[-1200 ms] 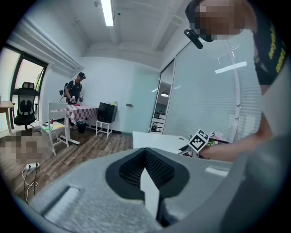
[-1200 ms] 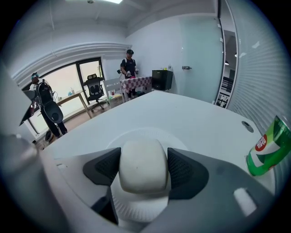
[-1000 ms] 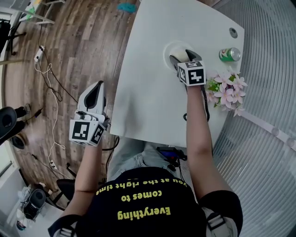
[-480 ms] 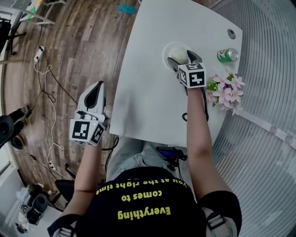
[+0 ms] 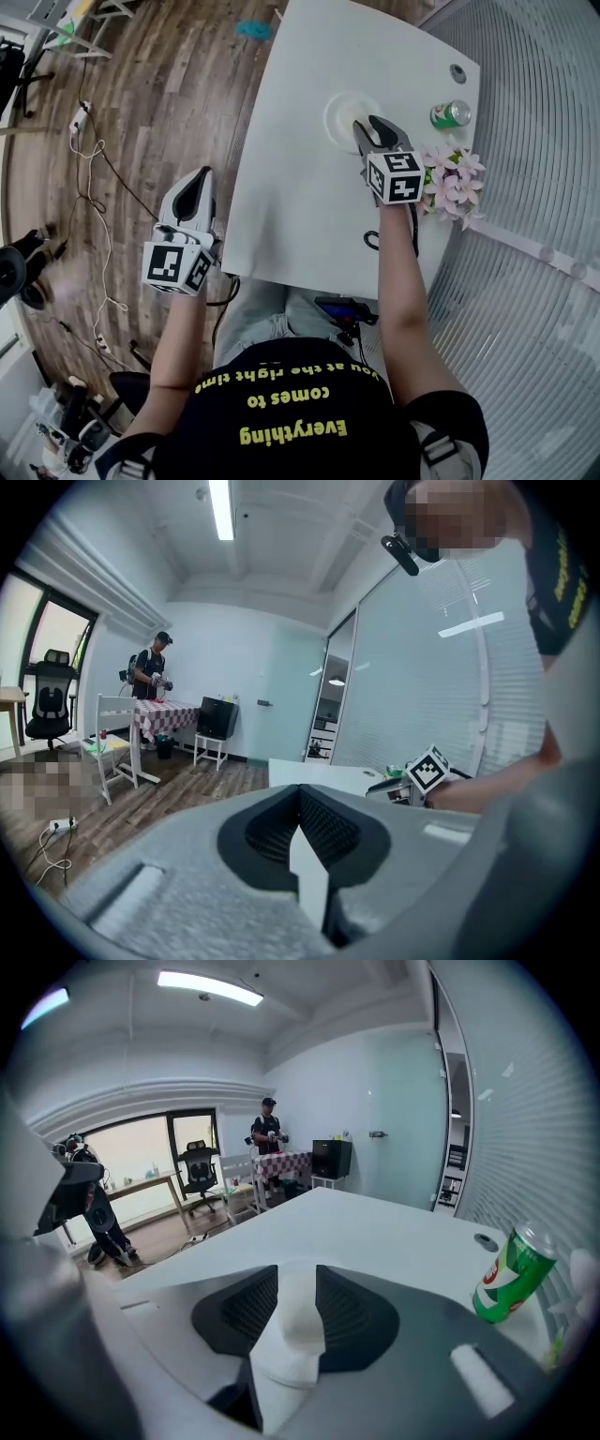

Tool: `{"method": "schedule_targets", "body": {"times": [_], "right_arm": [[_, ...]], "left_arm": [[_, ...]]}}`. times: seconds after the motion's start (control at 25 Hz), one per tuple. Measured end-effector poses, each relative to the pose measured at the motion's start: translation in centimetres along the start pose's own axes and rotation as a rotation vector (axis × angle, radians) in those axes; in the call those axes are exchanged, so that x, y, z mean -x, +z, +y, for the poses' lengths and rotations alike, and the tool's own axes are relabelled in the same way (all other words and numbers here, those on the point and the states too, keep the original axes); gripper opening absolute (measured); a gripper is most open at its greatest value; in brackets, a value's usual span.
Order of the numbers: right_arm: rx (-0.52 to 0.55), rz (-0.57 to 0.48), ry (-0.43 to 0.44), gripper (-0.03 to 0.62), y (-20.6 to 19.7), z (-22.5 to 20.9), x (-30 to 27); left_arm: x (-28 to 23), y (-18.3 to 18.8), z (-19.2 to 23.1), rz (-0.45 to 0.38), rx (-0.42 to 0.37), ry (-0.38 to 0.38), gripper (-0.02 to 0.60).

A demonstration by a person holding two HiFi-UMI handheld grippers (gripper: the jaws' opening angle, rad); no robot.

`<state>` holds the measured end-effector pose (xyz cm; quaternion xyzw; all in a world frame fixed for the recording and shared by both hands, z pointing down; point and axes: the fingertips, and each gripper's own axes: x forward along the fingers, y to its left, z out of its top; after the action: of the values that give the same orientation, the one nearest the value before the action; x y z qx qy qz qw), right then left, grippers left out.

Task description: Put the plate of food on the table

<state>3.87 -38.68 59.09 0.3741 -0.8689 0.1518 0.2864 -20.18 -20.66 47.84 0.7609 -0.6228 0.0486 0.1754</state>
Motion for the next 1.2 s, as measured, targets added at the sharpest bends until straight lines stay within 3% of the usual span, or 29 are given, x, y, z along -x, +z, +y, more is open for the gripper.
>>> {"method": "schedule_targets", "body": {"times": [0.36, 0.8, 1.2], "right_arm": [[-0.009, -0.143, -0.015, 0.009, 2.9, 0.6, 2.1], [-0.06, -0.326, -0.034, 0.008, 8.2, 1.8, 10.1], [0.006, -0.453, -0.11, 0.008, 11.1, 2.0, 19.7]], "left_arm": [[-0.7, 1.1, -0.4, -0.03, -0.018, -0.018, 0.0], [1.2, 4.7, -1.5, -0.098, -0.036, -0.045, 0.0], [2.6, 7.9, -3.8, -0.178, -0.088, -0.074, 0.0]]}}
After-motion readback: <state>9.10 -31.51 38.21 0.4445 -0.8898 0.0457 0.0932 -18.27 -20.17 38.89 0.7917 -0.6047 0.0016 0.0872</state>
